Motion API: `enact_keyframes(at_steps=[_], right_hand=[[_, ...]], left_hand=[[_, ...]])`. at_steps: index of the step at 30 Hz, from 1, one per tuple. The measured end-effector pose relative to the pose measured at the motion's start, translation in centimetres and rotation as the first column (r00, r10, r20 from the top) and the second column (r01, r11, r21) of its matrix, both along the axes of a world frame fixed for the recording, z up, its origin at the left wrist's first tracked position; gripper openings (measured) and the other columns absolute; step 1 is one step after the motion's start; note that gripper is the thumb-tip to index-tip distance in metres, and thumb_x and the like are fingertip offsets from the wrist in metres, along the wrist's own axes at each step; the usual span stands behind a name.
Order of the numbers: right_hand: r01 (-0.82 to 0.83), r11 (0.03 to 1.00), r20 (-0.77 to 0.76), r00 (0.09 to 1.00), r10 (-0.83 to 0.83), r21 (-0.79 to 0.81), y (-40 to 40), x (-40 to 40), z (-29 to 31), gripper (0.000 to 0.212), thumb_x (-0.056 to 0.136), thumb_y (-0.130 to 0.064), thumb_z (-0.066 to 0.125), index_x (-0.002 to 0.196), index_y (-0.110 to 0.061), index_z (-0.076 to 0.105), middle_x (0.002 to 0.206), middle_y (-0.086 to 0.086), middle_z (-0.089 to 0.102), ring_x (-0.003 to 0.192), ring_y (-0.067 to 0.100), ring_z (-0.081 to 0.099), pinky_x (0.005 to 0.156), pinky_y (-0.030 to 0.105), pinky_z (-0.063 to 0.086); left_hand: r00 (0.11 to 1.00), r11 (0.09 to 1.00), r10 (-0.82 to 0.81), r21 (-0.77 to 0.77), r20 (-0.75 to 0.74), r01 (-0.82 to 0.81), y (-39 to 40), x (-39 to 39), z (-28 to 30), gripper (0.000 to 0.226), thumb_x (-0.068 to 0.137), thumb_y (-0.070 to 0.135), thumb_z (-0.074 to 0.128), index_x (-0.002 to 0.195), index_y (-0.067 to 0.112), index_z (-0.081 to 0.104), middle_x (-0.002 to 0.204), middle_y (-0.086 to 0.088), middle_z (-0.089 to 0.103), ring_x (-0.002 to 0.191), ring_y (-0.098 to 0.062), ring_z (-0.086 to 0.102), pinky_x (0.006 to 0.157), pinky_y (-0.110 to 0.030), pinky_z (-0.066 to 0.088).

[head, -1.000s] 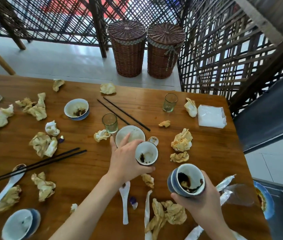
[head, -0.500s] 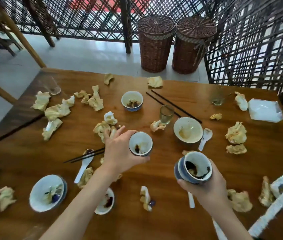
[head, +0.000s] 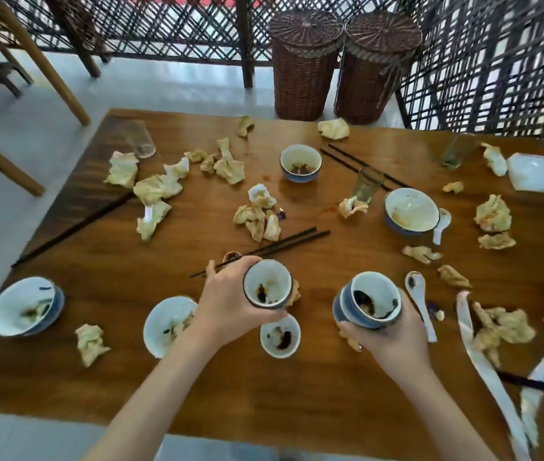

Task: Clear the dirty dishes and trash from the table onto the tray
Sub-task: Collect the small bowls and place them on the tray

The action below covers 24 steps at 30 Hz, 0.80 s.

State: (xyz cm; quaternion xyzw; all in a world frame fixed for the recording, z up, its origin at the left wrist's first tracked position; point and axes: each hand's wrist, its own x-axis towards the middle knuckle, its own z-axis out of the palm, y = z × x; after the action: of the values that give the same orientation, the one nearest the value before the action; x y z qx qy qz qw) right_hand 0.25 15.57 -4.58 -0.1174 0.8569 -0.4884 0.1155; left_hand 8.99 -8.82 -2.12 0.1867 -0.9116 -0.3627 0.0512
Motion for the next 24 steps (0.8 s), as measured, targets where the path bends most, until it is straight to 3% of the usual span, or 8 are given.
enact_keyframes(at_steps=[2,7,11,15,18,24], right_hand=[[0.001,1.0,-0.016,1.0,-0.001,0.018,-0.2,1.1,0.2,0.061,0.046,-0.03,0.091,0.092,-0.042,0.052,0.086,-0.028,0.061,0.087,-0.017,0.055,0.062,0.005,0.041],[-0.012,1.0,-0.009,1.0,0.012,0.024,0.0,3.5,0.8,0.059,0.049,-0.027,0.091,0.091,-0.042,0.052,0.088,-0.024,0.061,0.087,-0.016,0.054,0.065,0.009,0.039],[-0.014,1.0,0.01,1.0,0.013,0.023,0.1,5.1,0.7,0.06,0.05,-0.027,0.09,0.093,-0.043,0.051,0.091,-0.025,0.06,0.09,-0.016,0.053,0.067,0.01,0.039],[-0.001,1.0,0.01,1.0,0.001,0.031,0.0,5.9,0.7,0.06,0.05,-0.029,0.09,0.093,-0.043,0.05,0.09,-0.025,0.06,0.088,-0.017,0.053,0.065,0.008,0.038],[0.022,1.0,0.013,1.0,-0.022,0.02,0.1,6.4,0.6,0.062,0.049,-0.031,0.089,0.096,-0.043,0.05,0.092,-0.026,0.06,0.09,-0.013,0.054,0.067,0.009,0.039],[0.038,0.999,0.017,0.999,-0.038,0.014,0.0,6.4,0.9,0.061,0.05,-0.031,0.089,0.093,-0.046,0.049,0.091,-0.028,0.058,0.091,-0.021,0.05,0.067,0.009,0.039]], left_hand=[[1.0,1.0,-0.011,0.029,0.002,0.011,0.6,1.7,-0.6,0.075,0.052,0.066,0.073,0.116,0.035,0.05,0.107,0.025,0.055,0.107,-0.003,0.052,0.112,-0.052,0.012],[1.0,0.997,-0.016,0.071,-0.025,0.018,2.7,4.3,-1.2,0.068,0.05,0.066,0.071,0.107,0.037,0.05,0.1,0.025,0.055,0.095,0.0,0.051,0.106,-0.048,0.029],[0.999,0.992,-0.021,0.125,-0.044,0.027,3.8,4.6,-2.0,0.075,0.049,0.057,0.082,0.112,0.027,0.054,0.102,0.017,0.06,0.093,-0.001,0.056,0.083,-0.029,0.051],[0.997,0.993,-0.052,0.103,-0.055,0.058,4.2,3.9,-2.8,0.078,0.049,0.05,0.085,0.115,0.025,0.052,0.104,0.013,0.06,0.095,-0.003,0.055,0.081,-0.02,0.048],[0.997,0.992,-0.059,0.113,-0.049,0.064,4.1,3.7,-3.1,0.078,0.049,0.05,0.085,0.115,0.026,0.052,0.104,0.013,0.059,0.094,-0.004,0.055,0.079,-0.02,0.048],[0.997,0.982,-0.07,0.176,-0.019,0.073,4.2,4.3,-3.7,0.075,0.05,0.046,0.084,0.113,0.029,0.048,0.103,0.014,0.057,0.096,-0.003,0.054,0.078,-0.019,0.048]])
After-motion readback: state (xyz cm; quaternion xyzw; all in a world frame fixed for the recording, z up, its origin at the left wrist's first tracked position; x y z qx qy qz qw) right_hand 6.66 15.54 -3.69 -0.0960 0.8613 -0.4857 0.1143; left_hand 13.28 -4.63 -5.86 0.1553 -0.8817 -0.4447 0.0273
